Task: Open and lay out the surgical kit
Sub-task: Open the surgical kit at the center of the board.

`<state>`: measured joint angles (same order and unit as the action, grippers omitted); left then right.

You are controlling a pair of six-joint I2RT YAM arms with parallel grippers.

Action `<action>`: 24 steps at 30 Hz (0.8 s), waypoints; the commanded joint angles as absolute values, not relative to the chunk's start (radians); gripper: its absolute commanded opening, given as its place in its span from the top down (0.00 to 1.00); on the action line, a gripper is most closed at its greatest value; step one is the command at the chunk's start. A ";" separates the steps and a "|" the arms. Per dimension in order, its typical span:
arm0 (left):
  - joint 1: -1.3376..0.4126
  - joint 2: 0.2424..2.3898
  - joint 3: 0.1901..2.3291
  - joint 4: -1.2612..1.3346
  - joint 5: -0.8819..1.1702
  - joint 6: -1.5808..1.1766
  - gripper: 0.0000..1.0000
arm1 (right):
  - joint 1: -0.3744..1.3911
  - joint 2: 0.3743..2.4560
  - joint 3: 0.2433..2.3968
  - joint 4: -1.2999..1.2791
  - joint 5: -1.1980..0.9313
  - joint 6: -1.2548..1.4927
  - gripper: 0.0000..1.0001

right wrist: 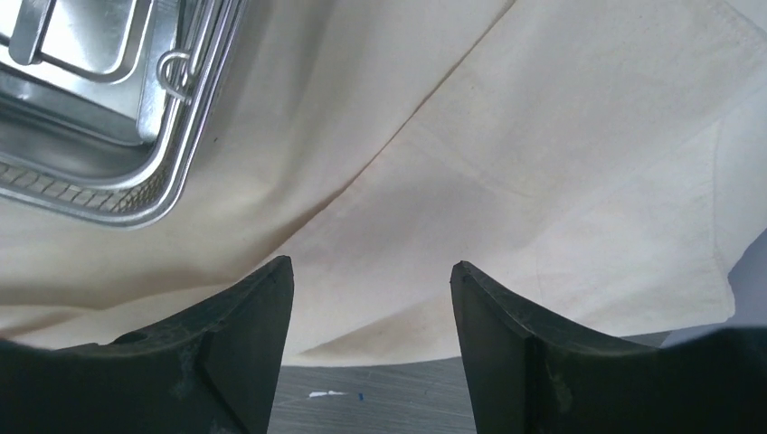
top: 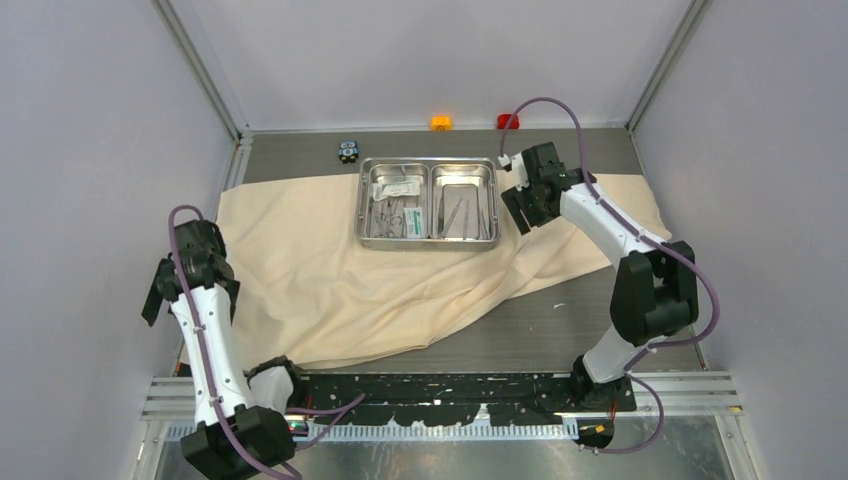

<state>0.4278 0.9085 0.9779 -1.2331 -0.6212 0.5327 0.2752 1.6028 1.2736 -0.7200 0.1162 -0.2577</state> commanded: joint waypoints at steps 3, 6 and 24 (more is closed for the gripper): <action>0.433 0.972 1.155 -1.220 -0.342 0.458 0.00 | 0.243 1.729 1.399 -0.653 0.156 -0.225 0.32; 0.429 1.017 1.207 -1.190 -0.172 0.405 0.00 | 0.225 1.790 1.444 -0.663 0.143 -0.221 0.33; 0.032 1.209 1.278 -0.960 0.072 0.292 0.00 | 0.230 1.762 1.393 -0.849 -0.174 -0.128 0.32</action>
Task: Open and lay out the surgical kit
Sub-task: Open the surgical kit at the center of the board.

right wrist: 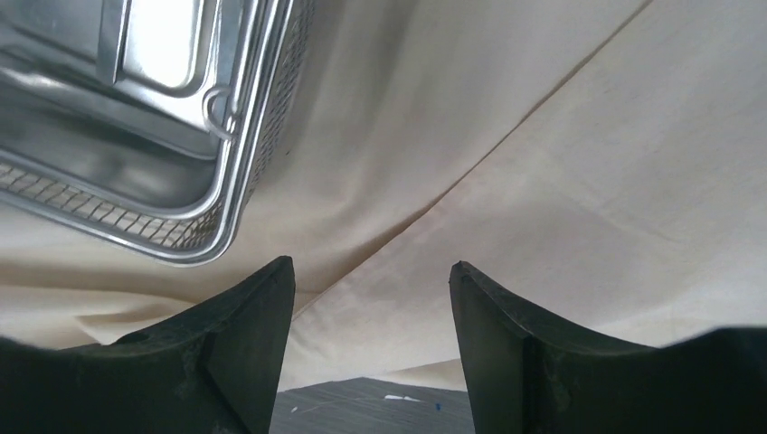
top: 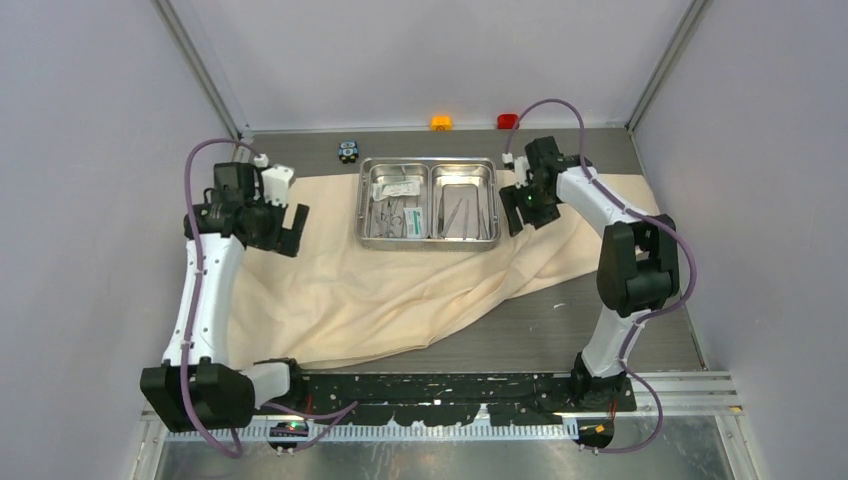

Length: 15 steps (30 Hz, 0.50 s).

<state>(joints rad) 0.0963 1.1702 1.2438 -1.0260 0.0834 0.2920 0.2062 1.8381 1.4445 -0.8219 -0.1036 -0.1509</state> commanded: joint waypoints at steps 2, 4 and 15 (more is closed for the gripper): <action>0.010 1.226 1.275 -0.945 0.046 0.311 0.00 | 0.246 1.769 1.360 -0.842 -0.173 -0.131 0.32; -0.042 1.242 1.273 -0.931 0.028 0.331 0.00 | 0.258 1.777 1.334 -0.835 -0.176 -0.138 0.33; -0.111 1.300 1.259 -0.885 0.008 0.378 0.00 | 0.280 1.727 1.223 -0.903 -0.134 -0.236 0.65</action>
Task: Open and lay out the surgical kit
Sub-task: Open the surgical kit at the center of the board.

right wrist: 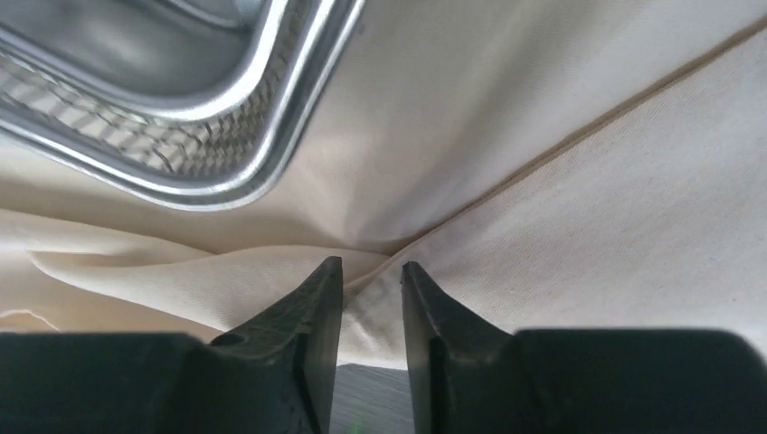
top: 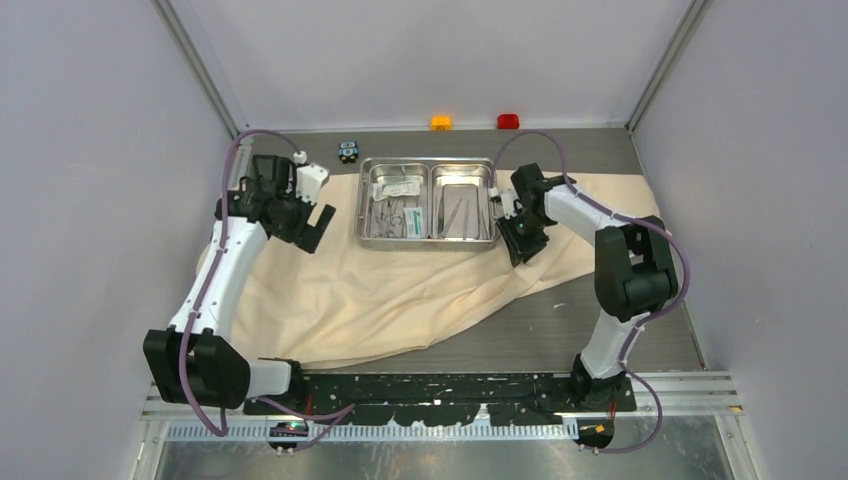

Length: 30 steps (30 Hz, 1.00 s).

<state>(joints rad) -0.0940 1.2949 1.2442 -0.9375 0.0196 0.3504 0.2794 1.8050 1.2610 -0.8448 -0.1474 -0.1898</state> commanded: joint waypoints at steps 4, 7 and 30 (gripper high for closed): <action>-0.124 1.307 1.263 -0.865 -0.035 0.405 0.00 | 0.280 1.624 1.157 -0.967 -0.104 -0.284 0.80; -0.130 1.327 1.284 -0.859 -0.051 0.425 0.00 | 0.280 1.576 1.116 -1.016 -0.079 -0.312 0.89; -0.209 1.489 1.397 -0.880 -0.127 0.473 0.00 | 0.277 1.336 1.104 -0.901 0.139 -0.284 0.56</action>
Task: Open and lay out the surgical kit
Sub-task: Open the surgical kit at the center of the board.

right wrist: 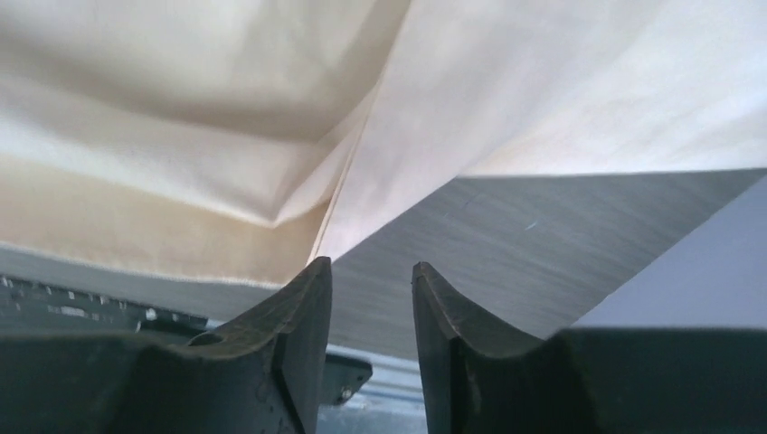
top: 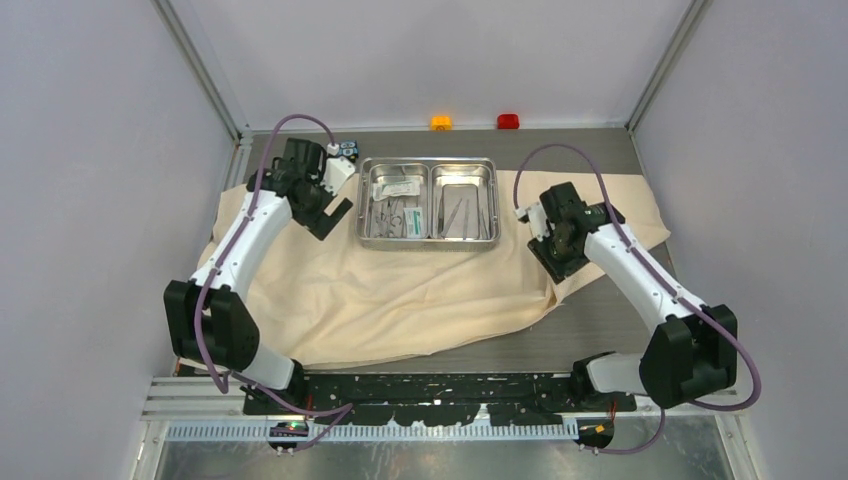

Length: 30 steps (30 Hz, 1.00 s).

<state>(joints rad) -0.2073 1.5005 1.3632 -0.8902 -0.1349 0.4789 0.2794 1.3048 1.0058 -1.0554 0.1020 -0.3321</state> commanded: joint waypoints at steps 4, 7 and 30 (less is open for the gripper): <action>-0.209 1.470 1.370 -0.861 -0.131 0.475 0.00 | 0.279 1.514 1.232 -0.842 0.122 -0.271 0.43; -0.209 1.450 1.356 -0.851 -0.136 0.474 0.00 | 0.281 1.649 1.311 -0.831 0.142 -0.289 0.40; -0.209 1.415 1.325 -0.844 -0.126 0.467 0.00 | 0.299 1.897 1.303 -0.783 0.273 -0.406 0.44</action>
